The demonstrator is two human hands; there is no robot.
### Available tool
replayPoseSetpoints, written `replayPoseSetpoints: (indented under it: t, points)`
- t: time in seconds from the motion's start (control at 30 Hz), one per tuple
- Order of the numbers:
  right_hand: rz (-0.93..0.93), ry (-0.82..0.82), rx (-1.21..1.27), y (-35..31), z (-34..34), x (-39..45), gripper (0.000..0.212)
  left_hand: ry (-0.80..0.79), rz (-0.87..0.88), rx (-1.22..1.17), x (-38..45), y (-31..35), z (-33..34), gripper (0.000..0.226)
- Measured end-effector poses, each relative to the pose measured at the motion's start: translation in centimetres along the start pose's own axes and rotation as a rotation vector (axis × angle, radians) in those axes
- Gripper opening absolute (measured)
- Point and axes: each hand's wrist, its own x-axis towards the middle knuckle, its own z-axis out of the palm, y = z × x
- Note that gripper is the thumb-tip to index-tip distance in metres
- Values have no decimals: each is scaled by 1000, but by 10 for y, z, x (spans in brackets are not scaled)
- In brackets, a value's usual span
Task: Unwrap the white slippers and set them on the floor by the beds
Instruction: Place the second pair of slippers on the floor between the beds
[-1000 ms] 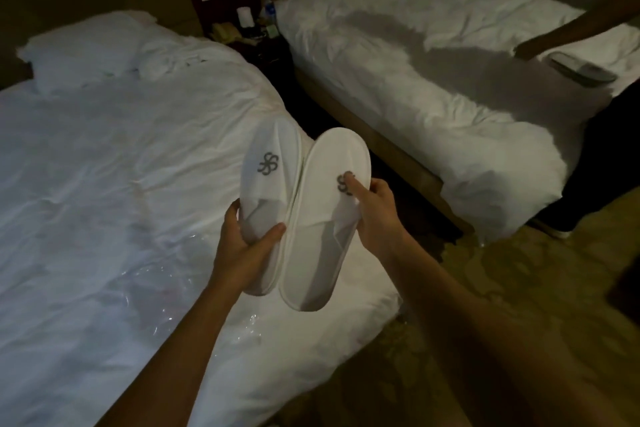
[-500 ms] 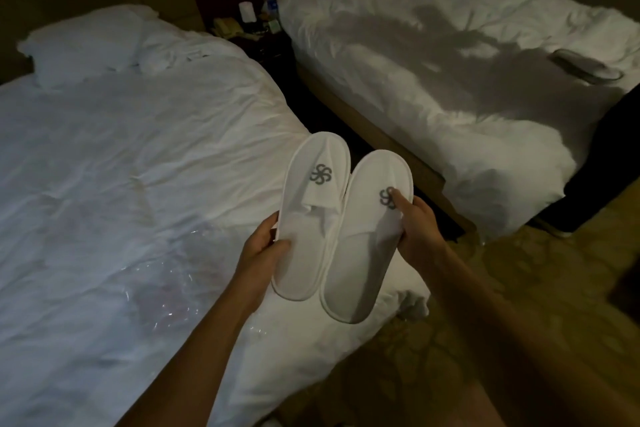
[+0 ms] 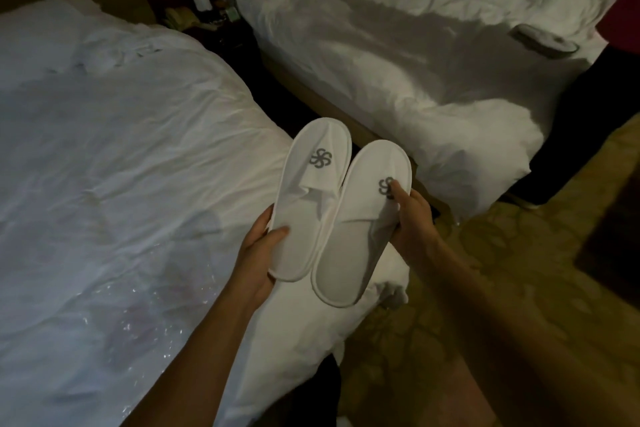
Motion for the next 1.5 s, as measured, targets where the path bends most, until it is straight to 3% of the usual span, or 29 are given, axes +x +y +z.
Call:
replayPoseSetpoints:
  t: [0.3,0.47,0.63,0.8,0.97,1.27,1.5]
  points:
    - [1,134,41,-32,-10,54,35,-246,-46,35,77,2,28,69]
    - [23,192,79,-46,-17,91,41,-53,-18,31,121,-8,59,45]
    - [60,241,90,-54,-21,130,45,74,-122,-115,161,-20,92,24]
    - [134,290,151,-52,-33,162,43,-73,-297,-371,193,-26,112,31]
    - [155,290,224,-58,-41,187,41,-98,-327,-350,216,-32,119,38]
    - [211,211,218,-66,-57,219,41,182,-172,-244,235,-38,139,38]
    - [296,61,202,-80,-64,240,40,179,-138,-302,225,-50,168,45]
